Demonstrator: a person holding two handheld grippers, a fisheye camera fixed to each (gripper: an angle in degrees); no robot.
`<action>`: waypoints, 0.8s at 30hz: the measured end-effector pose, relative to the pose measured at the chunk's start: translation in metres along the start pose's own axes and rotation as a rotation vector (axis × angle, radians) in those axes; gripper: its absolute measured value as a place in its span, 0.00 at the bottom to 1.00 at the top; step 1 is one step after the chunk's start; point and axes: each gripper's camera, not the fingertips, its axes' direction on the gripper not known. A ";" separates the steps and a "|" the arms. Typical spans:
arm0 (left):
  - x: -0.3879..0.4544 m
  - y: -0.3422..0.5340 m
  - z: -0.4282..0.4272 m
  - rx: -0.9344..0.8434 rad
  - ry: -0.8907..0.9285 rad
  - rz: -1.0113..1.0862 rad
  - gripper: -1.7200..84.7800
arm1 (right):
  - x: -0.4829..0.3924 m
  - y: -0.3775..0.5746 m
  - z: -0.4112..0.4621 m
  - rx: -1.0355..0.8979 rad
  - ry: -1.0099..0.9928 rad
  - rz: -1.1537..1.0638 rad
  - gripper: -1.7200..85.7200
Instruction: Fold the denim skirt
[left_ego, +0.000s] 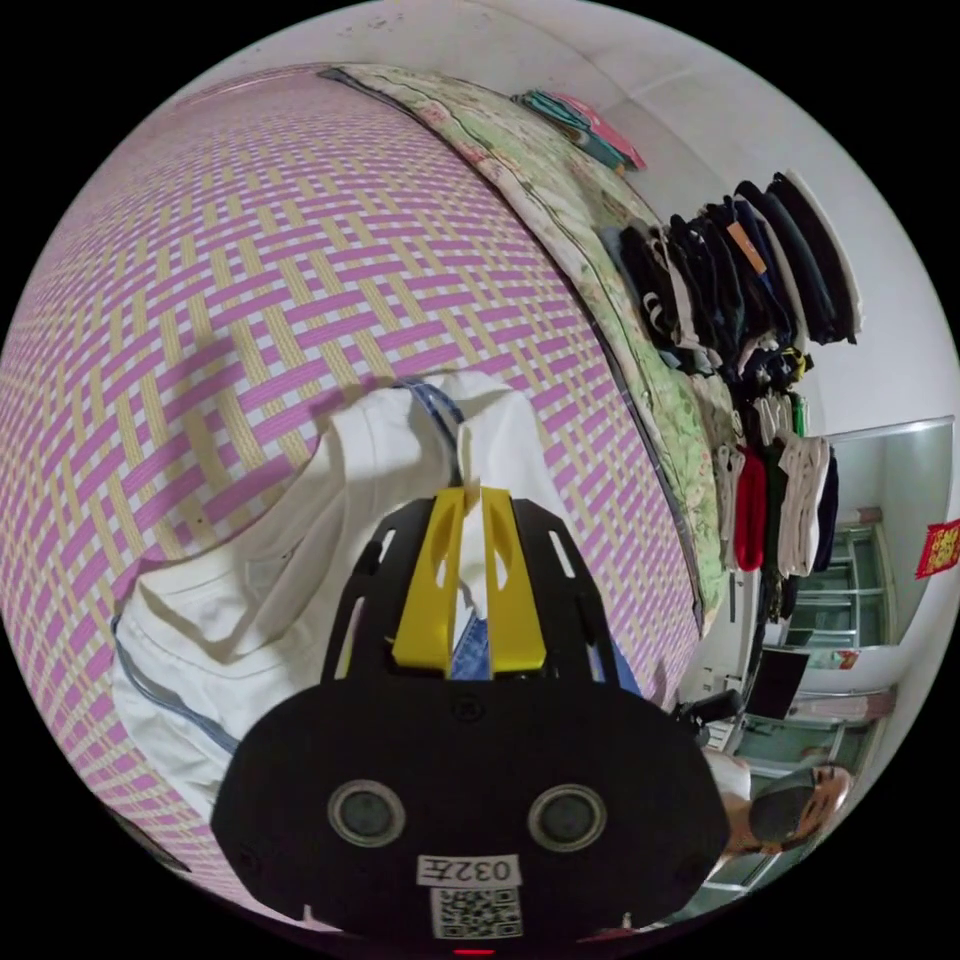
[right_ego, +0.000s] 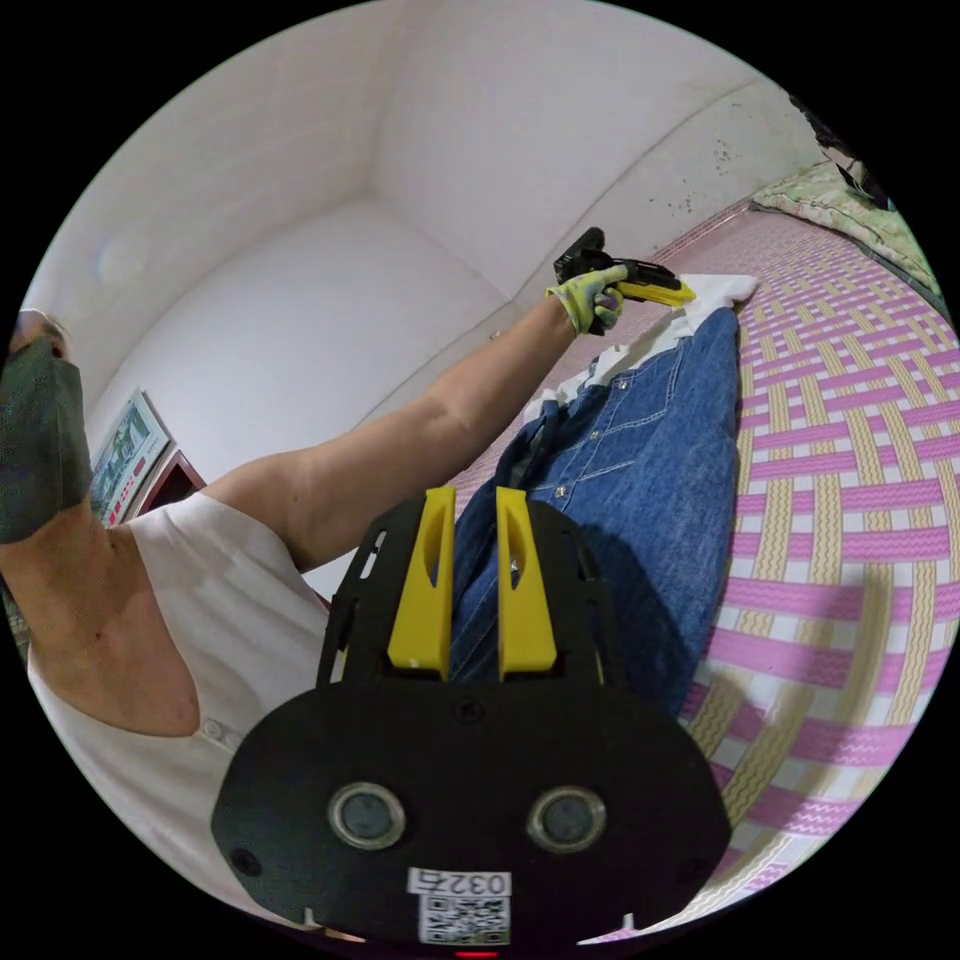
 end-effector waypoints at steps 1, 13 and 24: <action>0.007 -0.001 -0.001 0.009 -0.023 0.011 0.05 | 0.000 0.000 0.000 -0.002 0.002 0.001 0.10; 0.071 -0.022 0.010 -0.066 -0.165 0.029 0.03 | 0.000 0.001 -0.004 -0.002 0.008 0.004 0.10; 0.074 0.021 -0.092 0.096 0.204 0.072 0.01 | -0.003 0.001 -0.006 -0.002 0.010 0.004 0.10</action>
